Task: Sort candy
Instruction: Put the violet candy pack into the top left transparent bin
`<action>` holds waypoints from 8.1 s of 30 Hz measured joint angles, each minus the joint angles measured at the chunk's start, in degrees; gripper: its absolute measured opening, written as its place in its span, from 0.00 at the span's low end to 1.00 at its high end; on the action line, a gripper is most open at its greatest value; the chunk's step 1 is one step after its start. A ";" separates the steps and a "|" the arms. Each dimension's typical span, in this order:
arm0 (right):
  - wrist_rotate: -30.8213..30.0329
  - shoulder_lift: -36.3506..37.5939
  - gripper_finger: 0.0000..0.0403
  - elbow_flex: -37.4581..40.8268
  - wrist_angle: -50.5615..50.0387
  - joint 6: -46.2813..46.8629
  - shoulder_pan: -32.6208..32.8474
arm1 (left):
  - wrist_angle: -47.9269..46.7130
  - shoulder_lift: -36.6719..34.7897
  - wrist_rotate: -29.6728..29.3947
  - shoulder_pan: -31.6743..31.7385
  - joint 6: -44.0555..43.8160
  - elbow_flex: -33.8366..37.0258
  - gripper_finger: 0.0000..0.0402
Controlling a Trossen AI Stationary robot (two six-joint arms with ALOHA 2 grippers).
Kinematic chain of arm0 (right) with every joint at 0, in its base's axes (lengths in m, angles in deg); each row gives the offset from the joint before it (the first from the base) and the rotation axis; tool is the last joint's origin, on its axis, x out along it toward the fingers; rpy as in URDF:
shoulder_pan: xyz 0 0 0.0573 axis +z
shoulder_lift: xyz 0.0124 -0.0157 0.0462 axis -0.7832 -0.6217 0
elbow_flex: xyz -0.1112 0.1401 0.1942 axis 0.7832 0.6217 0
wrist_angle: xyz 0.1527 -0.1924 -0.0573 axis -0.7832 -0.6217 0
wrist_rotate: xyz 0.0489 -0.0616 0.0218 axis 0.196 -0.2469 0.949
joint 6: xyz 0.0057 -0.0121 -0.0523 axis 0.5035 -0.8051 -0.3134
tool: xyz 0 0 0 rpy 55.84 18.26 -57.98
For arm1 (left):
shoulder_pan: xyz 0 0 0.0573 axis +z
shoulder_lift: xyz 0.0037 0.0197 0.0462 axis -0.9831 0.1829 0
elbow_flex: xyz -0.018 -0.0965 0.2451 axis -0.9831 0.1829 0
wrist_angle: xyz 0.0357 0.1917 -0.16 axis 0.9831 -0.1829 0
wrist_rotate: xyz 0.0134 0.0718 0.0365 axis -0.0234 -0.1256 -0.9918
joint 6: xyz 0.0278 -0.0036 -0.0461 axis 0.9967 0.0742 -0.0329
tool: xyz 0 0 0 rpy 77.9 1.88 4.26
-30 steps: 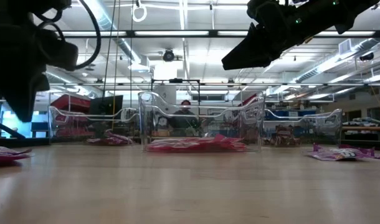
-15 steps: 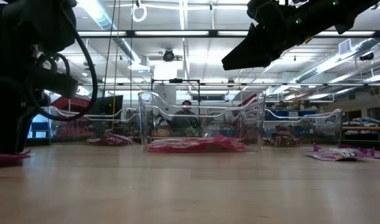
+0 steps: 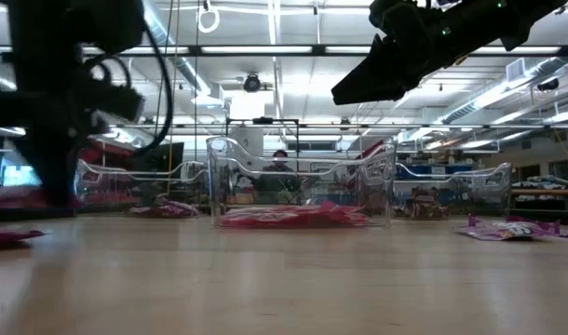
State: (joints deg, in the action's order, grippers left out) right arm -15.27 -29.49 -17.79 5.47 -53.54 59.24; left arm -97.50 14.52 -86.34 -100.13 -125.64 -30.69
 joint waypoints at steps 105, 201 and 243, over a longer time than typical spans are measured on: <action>0.00 0.00 0.45 -0.02 -0.85 0.48 -0.01 | 21.40 -2.12 5.92 -10.20 -6.03 5.83 0.46; 1.03 9.09 0.55 -0.02 -29.59 21.81 7.22 | 54.89 -30.70 18.20 52.89 44.46 10.92 0.02; -6.53 -0.22 0.01 -6.87 -51.18 54.09 20.59 | 68.64 -21.67 15.58 27.65 35.70 13.41 0.06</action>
State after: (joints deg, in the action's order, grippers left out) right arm -21.80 -29.71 -24.67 -45.71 0.55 79.83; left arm -28.87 -7.15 -70.76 -72.49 -89.94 -17.28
